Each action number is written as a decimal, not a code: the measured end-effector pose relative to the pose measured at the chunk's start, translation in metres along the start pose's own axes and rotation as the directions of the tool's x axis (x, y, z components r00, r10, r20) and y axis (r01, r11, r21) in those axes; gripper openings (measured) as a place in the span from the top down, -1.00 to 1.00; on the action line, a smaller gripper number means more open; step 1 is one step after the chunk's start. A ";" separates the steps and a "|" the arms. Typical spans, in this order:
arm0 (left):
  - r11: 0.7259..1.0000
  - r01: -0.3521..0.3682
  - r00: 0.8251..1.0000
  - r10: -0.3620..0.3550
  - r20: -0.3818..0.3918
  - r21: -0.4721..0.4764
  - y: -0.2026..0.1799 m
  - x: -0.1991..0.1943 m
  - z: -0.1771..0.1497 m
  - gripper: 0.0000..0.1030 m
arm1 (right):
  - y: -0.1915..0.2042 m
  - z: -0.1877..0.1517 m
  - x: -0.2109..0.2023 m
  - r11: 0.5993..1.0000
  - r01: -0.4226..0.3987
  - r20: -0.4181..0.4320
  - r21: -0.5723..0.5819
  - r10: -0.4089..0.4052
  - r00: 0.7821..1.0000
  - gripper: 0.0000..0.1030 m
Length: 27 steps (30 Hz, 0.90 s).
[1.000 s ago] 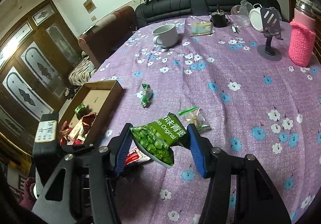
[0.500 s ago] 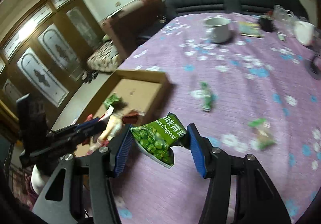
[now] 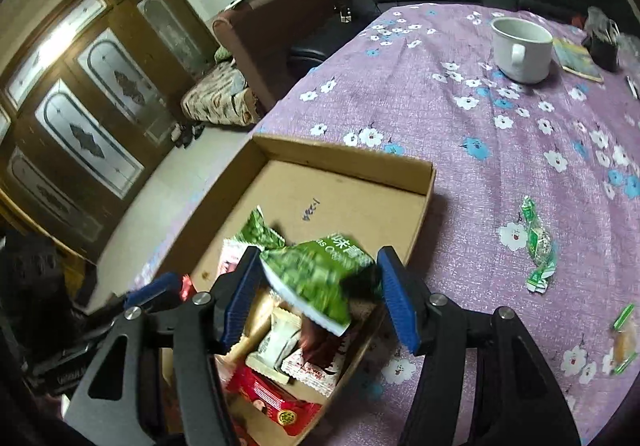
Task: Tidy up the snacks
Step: 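Drop the white-red packet into the box with the left tool while the right tool drops the green bag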
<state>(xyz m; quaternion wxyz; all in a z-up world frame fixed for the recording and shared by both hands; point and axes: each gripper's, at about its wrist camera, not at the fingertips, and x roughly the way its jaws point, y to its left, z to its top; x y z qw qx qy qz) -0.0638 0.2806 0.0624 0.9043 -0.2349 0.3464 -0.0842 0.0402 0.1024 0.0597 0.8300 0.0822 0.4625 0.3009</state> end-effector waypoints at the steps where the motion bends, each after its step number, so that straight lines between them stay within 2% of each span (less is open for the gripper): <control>1: 1.000 0.000 1.000 0.000 0.016 0.005 -0.003 -0.004 0.000 -0.06 | -0.002 0.000 -0.006 1.000 0.003 0.009 0.001 -0.003 1.000 -0.20; 5: 1.000 0.015 0.999 -0.015 0.046 0.016 -0.014 -0.011 -0.003 -0.20 | -0.019 0.000 -0.045 1.000 0.012 0.079 0.021 -0.014 0.997 -0.20; 7: 1.000 0.020 0.998 -0.021 0.051 0.021 -0.022 -0.012 -0.004 -0.20 | -0.029 0.001 -0.065 0.999 0.006 0.108 0.038 -0.011 0.994 -0.20; 12: 0.998 0.032 0.998 -0.034 0.044 0.046 -0.043 -0.012 -0.011 -0.20 | -0.048 -0.006 -0.089 0.998 0.005 0.117 0.061 -0.013 0.993 -0.25; 16: 0.997 0.032 0.999 -0.035 0.042 0.066 -0.054 -0.018 -0.017 -0.22 | -0.057 -0.024 -0.067 0.991 0.133 0.048 0.007 -0.133 0.990 -0.31; 25: 0.995 0.035 0.998 -0.039 0.042 0.096 -0.062 -0.027 -0.032 -0.23 | -0.068 -0.024 -0.004 0.990 0.132 -0.040 0.047 -0.130 0.991 -0.31; 26: 0.995 0.039 0.998 -0.043 0.041 0.097 -0.062 -0.027 -0.032 -0.23 | -0.067 -0.024 0.003 0.990 0.138 -0.050 0.040 -0.136 0.989 -0.23; 27: 0.994 0.042 0.998 -0.046 0.041 0.096 -0.060 -0.026 -0.032 -0.23 | -0.067 -0.023 0.007 0.989 0.143 -0.057 0.035 -0.141 0.988 0.03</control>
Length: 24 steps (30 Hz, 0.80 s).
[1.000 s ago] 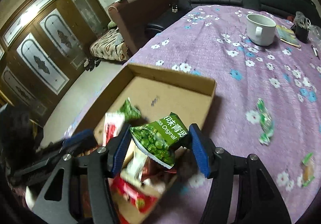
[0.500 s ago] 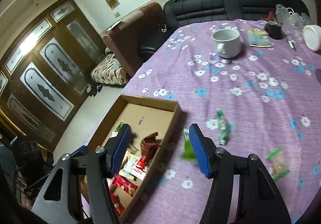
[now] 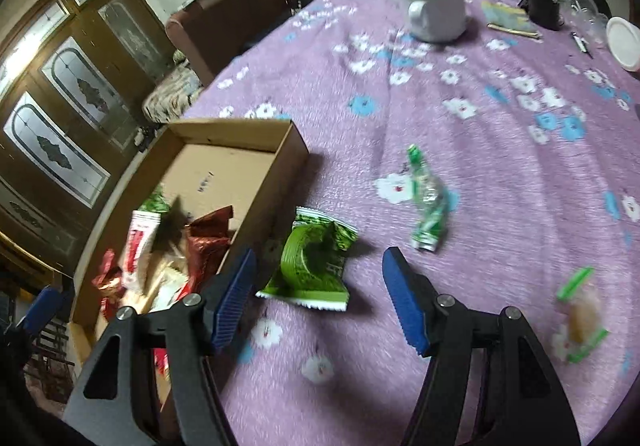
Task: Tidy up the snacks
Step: 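Drop the white-red packet into the box with the left tool while the right tool drops the green bag, then grasp the green-wrapped candy with the left tool while the right tool grasps the clear bag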
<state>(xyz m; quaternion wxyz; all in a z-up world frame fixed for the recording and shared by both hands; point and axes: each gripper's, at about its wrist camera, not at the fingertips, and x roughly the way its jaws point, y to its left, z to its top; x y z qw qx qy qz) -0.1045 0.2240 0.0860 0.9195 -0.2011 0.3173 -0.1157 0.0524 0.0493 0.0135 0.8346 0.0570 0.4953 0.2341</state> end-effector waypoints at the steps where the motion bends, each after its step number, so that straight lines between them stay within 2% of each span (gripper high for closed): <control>1: 1.000 0.003 1.000 -0.003 0.000 -0.002 0.002 0.000 -0.001 -0.23 | 0.001 -0.001 0.004 1.000 0.010 -0.005 -0.008 -0.011 1.000 0.16; 4: 1.000 0.009 1.000 -0.009 -0.001 -0.024 0.011 0.000 -0.002 -0.23 | 0.003 0.001 -0.003 0.999 0.039 0.009 -0.018 -0.039 0.999 0.28; 7: 0.998 0.029 1.000 -0.028 0.010 -0.064 0.023 -0.003 -0.003 -0.23 | 0.009 0.004 -0.030 0.996 0.081 0.085 -0.033 -0.078 0.993 0.29; 11: 0.995 0.030 0.999 -0.027 0.030 -0.096 0.037 -0.007 -0.003 -0.23 | 0.042 0.013 -0.053 0.995 0.004 0.125 -0.099 0.008 0.992 0.29; 16: 0.994 0.009 0.999 -0.005 0.041 -0.112 0.047 -0.016 -0.004 -0.23 | 0.085 0.023 -0.033 0.984 -0.060 0.085 -0.167 0.075 0.994 0.23; 18: 0.994 -0.004 0.999 0.009 0.047 -0.109 0.050 -0.021 -0.004 -0.23 | 0.089 0.026 -0.027 0.986 -0.098 0.072 -0.136 0.108 0.992 0.03; 21: 0.994 -0.015 0.998 0.021 0.055 -0.112 0.051 -0.027 -0.003 -0.23 | 0.085 0.026 -0.036 0.986 -0.130 0.094 -0.104 0.140 0.986 0.03; 24: 0.994 -0.013 0.998 0.019 0.054 -0.110 0.048 -0.027 -0.002 -0.24 | 0.068 0.024 -0.067 0.991 -0.085 0.164 -0.100 0.101 0.981 0.01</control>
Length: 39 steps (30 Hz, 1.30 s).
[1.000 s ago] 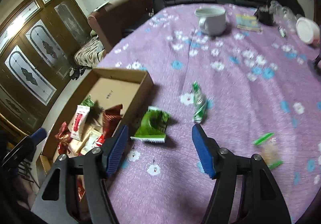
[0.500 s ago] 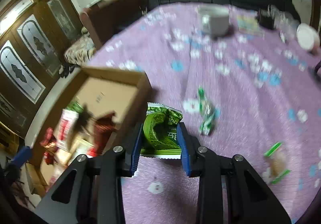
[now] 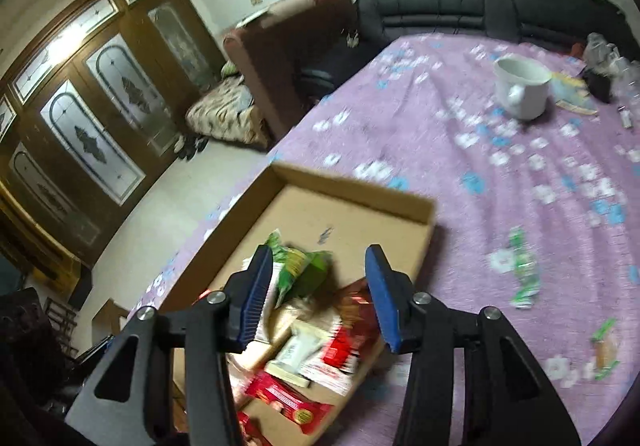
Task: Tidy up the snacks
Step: 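Grasp the green-wrapped candy with the left tool while the right tool grasps the clear bag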
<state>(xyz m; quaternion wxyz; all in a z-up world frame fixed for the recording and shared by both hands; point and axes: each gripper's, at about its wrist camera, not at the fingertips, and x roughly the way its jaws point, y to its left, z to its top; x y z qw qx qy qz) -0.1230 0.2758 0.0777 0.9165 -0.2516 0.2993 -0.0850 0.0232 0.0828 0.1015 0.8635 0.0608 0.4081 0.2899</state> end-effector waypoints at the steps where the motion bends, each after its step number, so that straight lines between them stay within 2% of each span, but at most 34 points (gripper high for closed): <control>1: 1.000 0.005 1.000 -0.005 -0.001 0.003 -0.002 0.001 0.000 -0.24 | -0.008 0.000 -0.014 1.000 0.028 0.027 -0.005 -0.028 0.999 0.00; 5: 0.999 0.030 0.999 -0.029 -0.019 0.031 -0.018 0.007 -0.004 -0.29 | -0.046 -0.011 -0.074 0.985 0.174 0.160 -0.021 -0.168 0.973 -0.54; 6: 0.999 0.036 0.999 -0.035 -0.026 0.039 -0.023 0.008 -0.006 -0.29 | -0.060 -0.015 -0.086 0.977 0.212 0.172 -0.012 -0.207 0.963 -0.58; 8: 0.997 0.045 0.998 -0.043 -0.039 0.058 -0.033 0.012 -0.008 -0.30 | -0.092 -0.023 -0.100 0.965 0.261 0.134 0.028 -0.263 0.956 -0.58; 11: 0.994 0.061 0.996 -0.055 -0.069 0.091 -0.050 0.021 -0.013 -0.30 | -0.138 -0.045 -0.106 0.959 0.259 0.049 0.115 -0.266 0.963 -0.58; 14: 0.990 0.071 0.993 -0.058 -0.107 0.124 -0.068 0.033 -0.018 -0.30 | -0.166 -0.065 -0.097 0.953 0.254 -0.015 0.166 -0.255 0.967 -0.38; 16: 0.985 0.083 0.989 -0.063 -0.137 0.149 -0.083 0.044 -0.020 -0.30 | -0.175 -0.075 -0.085 0.952 0.244 -0.036 0.187 -0.241 0.970 -0.36; 20: 0.976 0.098 0.981 -0.062 -0.183 0.197 -0.110 0.066 -0.017 -0.30 | -0.179 -0.081 -0.063 0.956 0.245 -0.051 0.160 -0.240 0.969 -0.29; 22: 0.972 0.102 0.976 -0.056 -0.208 0.214 -0.124 0.081 -0.013 -0.30 | -0.178 -0.081 -0.052 0.955 0.262 -0.067 0.137 -0.255 0.965 -0.19; 24: 0.965 0.098 0.972 -0.040 -0.230 0.245 -0.138 0.097 -0.010 -0.30 | -0.179 -0.082 -0.041 0.954 0.274 -0.085 0.121 -0.265 0.960 0.08; 25: 0.959 0.094 0.971 -0.029 -0.238 0.266 -0.146 0.106 -0.010 -0.30 | -0.179 -0.083 -0.043 0.953 0.282 -0.067 0.112 -0.276 0.959 0.13; 27: 0.948 0.086 0.964 -0.002 -0.265 0.305 -0.160 0.130 -0.008 -0.30 | -0.181 -0.085 -0.045 0.953 0.281 -0.065 0.114 -0.275 0.959 0.39; 29: 0.938 0.079 0.956 0.024 -0.291 0.338 -0.172 0.156 -0.006 -0.30 | -0.186 -0.086 -0.047 0.956 0.263 -0.062 0.132 -0.256 0.965 0.39; 32: 0.931 0.028 0.949 0.090 -0.303 0.365 -0.177 0.192 -0.001 -0.30 | -0.190 -0.086 -0.049 0.958 0.248 -0.058 0.141 -0.242 0.968 0.39; 33: 0.928 -0.009 0.943 0.132 -0.306 0.373 -0.176 0.208 0.001 -0.27 | -0.190 -0.087 -0.051 0.960 0.240 -0.054 0.146 -0.234 0.971 0.39; 36: 0.920 -0.056 0.927 0.192 -0.321 0.389 -0.175 0.237 0.002 -0.22 | -0.190 -0.087 -0.056 0.964 0.210 -0.042 0.161 -0.206 0.978 0.39; 39: 0.900 -0.101 0.909 0.257 -0.329 0.423 -0.174 0.260 -0.003 -0.13 | -0.190 -0.086 -0.058 0.967 0.187 -0.034 0.171 -0.184 0.982 0.39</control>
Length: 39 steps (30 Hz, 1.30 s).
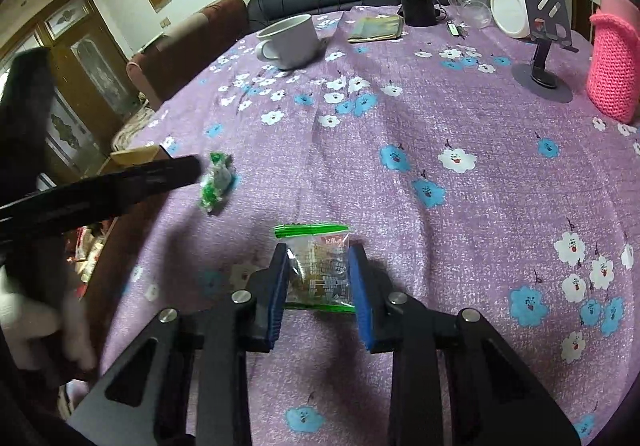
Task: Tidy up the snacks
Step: 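Grasp the green-wrapped candy with the left tool while the right tool grasps the clear bag, then drop the green candy into the box with the left tool while the right tool drops the clear bag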
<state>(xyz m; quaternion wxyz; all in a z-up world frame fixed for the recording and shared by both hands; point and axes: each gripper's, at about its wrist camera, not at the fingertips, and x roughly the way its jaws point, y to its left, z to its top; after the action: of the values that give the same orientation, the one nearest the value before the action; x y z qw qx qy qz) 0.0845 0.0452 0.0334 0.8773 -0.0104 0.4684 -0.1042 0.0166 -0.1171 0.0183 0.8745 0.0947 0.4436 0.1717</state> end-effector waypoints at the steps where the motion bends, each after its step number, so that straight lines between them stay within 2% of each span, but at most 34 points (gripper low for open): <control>1: 1.000 -0.017 1.000 0.017 -0.016 0.010 -0.001 0.007 0.000 -0.07 | 0.000 0.000 -0.001 1.000 -0.007 0.002 0.003 0.007 1.000 0.39; 3: 0.999 -0.034 0.998 0.035 -0.058 0.022 -0.005 0.024 0.002 0.30 | -0.001 0.000 -0.003 1.000 -0.015 0.007 0.012 0.015 1.000 0.39; 4: 0.997 -0.060 0.998 0.061 -0.028 0.046 -0.008 0.023 0.003 0.40 | -0.002 0.001 -0.004 1.000 -0.018 0.011 0.017 0.018 1.000 0.39; 5: 0.997 -0.057 0.997 0.059 -0.039 0.057 -0.010 0.025 0.003 0.66 | -0.003 0.001 -0.005 1.000 -0.020 0.013 0.019 0.019 1.000 0.39; 8: 0.999 -0.031 0.999 0.033 -0.031 0.042 -0.011 0.020 0.001 0.66 | -0.004 0.001 -0.006 0.999 -0.023 0.022 0.023 0.022 1.000 0.39; 12: 1.000 0.024 1.000 -0.024 0.009 0.016 -0.008 -0.005 -0.007 0.66 | -0.005 0.001 -0.008 0.999 -0.030 0.031 0.030 0.029 0.999 0.39; 17: 0.994 0.103 0.990 -0.100 0.101 -0.025 0.015 -0.071 -0.026 0.66 | -0.004 0.001 -0.011 0.998 -0.052 0.047 0.033 0.050 0.998 0.39; 21: 0.982 0.138 0.975 -0.113 0.189 -0.126 0.062 -0.127 -0.057 0.66 | 0.005 -0.003 -0.013 0.998 -0.061 0.056 0.015 0.060 0.997 0.39; 25: 0.957 0.112 0.966 -0.042 0.254 -0.268 0.122 -0.164 -0.101 0.66 | 0.030 -0.008 -0.014 0.996 -0.088 0.050 -0.023 0.089 0.995 0.39; 28: 0.940 0.070 0.969 0.015 0.246 -0.335 0.153 -0.170 -0.126 0.66 | 0.058 -0.013 -0.018 0.987 -0.156 0.032 -0.038 0.157 0.987 0.38; 34: 0.931 0.006 0.963 0.093 0.252 -0.365 0.175 -0.171 -0.147 0.65 | 0.143 -0.020 -0.015 0.948 -0.292 -0.056 -0.123 0.288 0.956 0.38; 39: 0.925 0.024 0.962 0.083 0.262 -0.380 0.183 -0.165 -0.157 0.63 | 0.204 -0.029 0.005 0.920 -0.349 -0.138 -0.181 0.327 0.935 0.38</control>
<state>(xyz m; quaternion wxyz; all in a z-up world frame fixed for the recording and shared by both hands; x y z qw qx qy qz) -0.1023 0.2686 0.0591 0.9162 -0.1870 0.3543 0.0042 -0.0482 0.0733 0.0625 0.8123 0.0713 0.4459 0.3692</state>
